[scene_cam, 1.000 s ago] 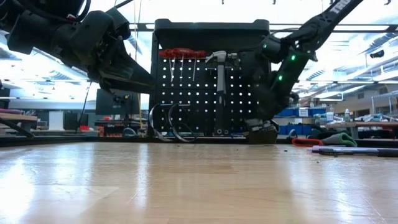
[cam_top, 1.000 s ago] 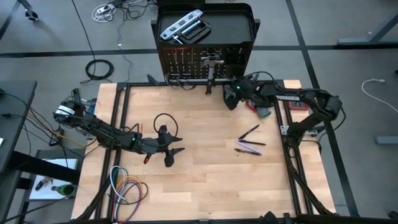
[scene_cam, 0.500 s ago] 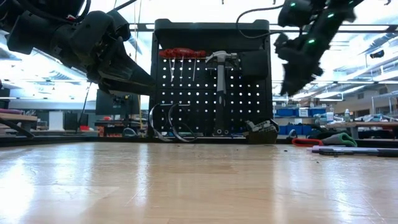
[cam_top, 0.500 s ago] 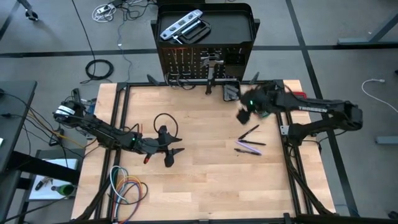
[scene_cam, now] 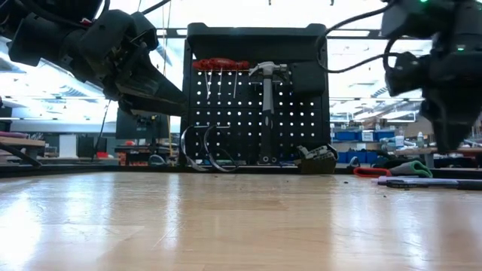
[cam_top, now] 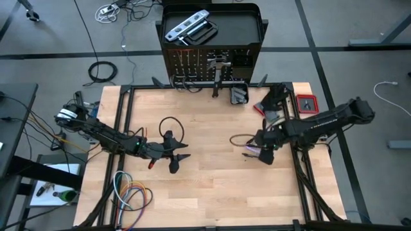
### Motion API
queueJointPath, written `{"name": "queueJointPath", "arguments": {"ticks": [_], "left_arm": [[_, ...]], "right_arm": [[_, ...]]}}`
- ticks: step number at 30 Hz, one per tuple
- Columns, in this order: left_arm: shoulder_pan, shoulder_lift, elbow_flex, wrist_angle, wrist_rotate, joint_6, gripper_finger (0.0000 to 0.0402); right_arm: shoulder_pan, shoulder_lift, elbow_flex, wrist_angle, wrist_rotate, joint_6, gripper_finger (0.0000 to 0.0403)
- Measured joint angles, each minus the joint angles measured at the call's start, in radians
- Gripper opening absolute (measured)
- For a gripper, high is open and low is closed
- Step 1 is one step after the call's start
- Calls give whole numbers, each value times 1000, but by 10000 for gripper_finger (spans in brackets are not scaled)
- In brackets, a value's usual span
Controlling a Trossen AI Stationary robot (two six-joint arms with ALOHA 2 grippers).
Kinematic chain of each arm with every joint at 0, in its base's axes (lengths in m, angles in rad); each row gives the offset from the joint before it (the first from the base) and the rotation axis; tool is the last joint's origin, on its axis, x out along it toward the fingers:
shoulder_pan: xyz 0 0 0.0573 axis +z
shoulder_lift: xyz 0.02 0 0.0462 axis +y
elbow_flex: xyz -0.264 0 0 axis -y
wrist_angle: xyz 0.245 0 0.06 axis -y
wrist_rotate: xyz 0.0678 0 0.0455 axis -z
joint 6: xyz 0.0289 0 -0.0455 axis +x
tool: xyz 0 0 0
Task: Hang tools onto peg board
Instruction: Put the black pen into the top basket of the peg board
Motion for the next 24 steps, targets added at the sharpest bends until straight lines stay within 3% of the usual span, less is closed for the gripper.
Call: {"name": "queueJointPath", "arguments": {"ticks": [9,14,24], "left_arm": [[0,0,0,0,-3,4,218],[0,0,0,5,-4,14,218],[0,0,0,4,-13,25,218]], "right_arm": [[161,129,2,112,87,72,227],[180,238,14,222,125,9,226],[138,407,125,226,191,-122,225]]}}
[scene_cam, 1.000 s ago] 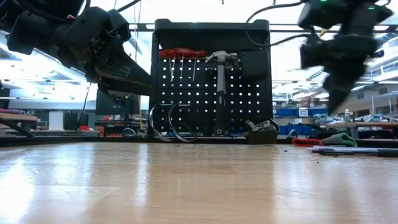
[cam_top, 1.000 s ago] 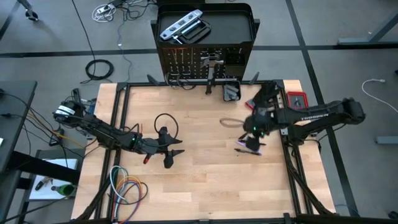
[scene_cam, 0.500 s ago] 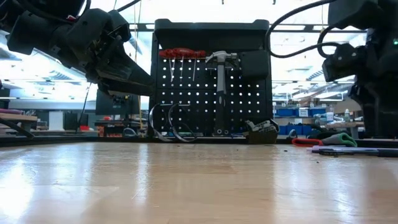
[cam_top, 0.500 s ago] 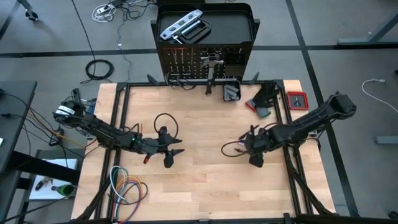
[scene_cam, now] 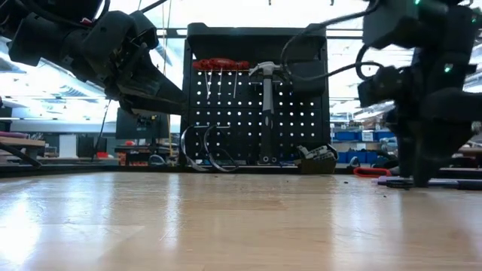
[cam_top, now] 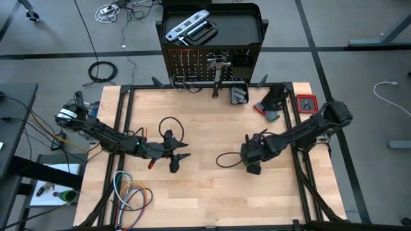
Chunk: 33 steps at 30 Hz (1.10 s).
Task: Hang tools onto peg board
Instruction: Put the black pen into the top basket of the peg board
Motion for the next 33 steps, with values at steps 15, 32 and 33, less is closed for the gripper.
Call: {"name": "queueJointPath", "arguments": {"ticks": [15,32,33], "left_arm": [[0,0,0,-4,0,0,218],[0,0,0,-3,9,0,218],[0,0,0,-2,10,0,218]], "right_arm": [[-73,25,16,17,-54,-87,25],[-116,-276,59,39,29,-110,46],[-117,-256,59,53,26,-111,58]]}}
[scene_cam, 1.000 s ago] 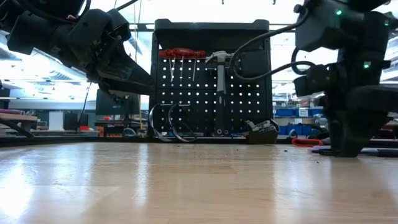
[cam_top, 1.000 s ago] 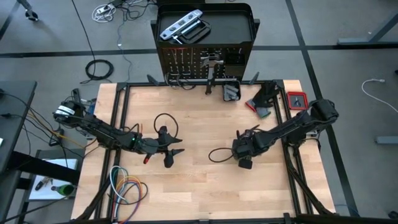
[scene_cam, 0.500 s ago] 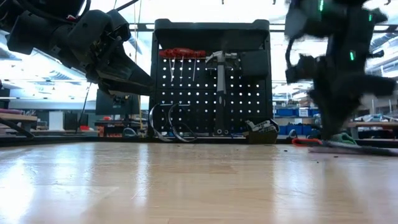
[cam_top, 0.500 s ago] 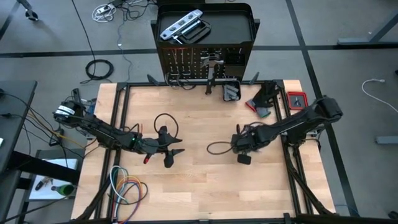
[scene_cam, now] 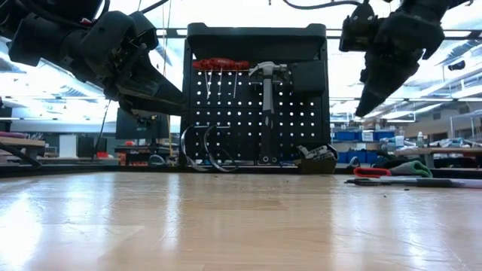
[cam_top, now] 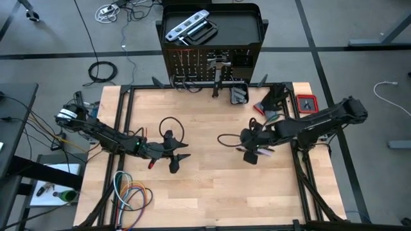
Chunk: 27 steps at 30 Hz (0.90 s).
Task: Hang tools onto peg board
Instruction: Put the black pen into the top basket of the peg board
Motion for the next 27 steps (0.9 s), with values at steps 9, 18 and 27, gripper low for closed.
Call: {"name": "queueJointPath", "arguments": {"ticks": [9,18,27], "left_arm": [[0,0,0,1,3,0,218],[0,0,0,0,3,0,218],[0,0,0,-3,5,0,218]], "right_arm": [[-38,156,1,42,-49,-17,177],[-97,293,-1,76,-109,-61,224],[-161,446,-1,124,-210,-156,145]]}}
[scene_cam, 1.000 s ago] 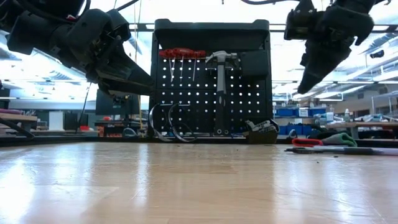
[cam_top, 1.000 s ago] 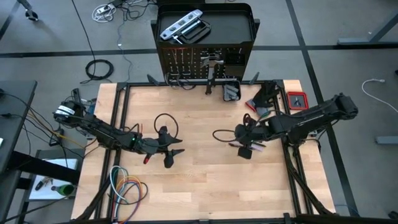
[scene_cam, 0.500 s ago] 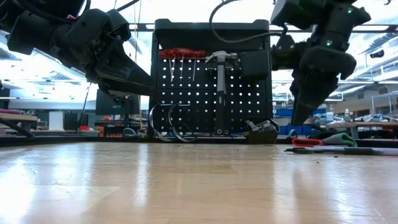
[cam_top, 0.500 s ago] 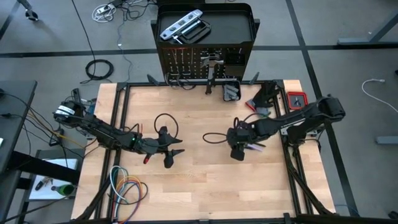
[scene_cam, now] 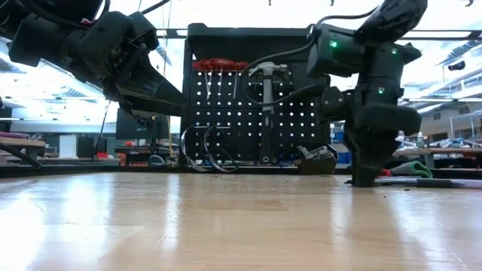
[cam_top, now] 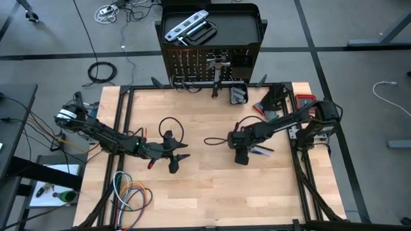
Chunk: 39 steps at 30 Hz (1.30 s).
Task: Hang tools onto peg board
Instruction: Put the black pen into the top basket of the peg board
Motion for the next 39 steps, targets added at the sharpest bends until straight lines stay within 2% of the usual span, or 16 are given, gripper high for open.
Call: {"name": "queueJointPath", "arguments": {"ticks": [3,5,9,16,20,24,27,32,35,39], "left_arm": [[0,0,0,1,0,0,218],[0,0,0,1,0,0,218],[0,0,0,1,0,0,218],[0,0,0,1,0,0,218],[0,0,0,1,0,-1,218],[0,0,0,2,41,-37,218],[0,6,19,-34,50,-103,218],[17,102,166,-245,66,-119,218],[33,198,285,-243,155,-42,218],[65,341,464,-245,268,94,218]], "right_arm": [[-2,-34,-1,0,-14,-14,57],[-4,-62,0,-23,-3,-8,20],[-5,-132,-6,-30,22,2,5],[-4,-314,-3,-13,32,48,7],[10,-418,-1,-45,12,160,35],[91,-501,0,-179,-4,228,71],[175,-522,0,-278,39,330,93],[283,-523,1,-459,61,581,111],[346,-523,1,-562,48,685,113],[428,-523,1,-614,46,738,112]]}}
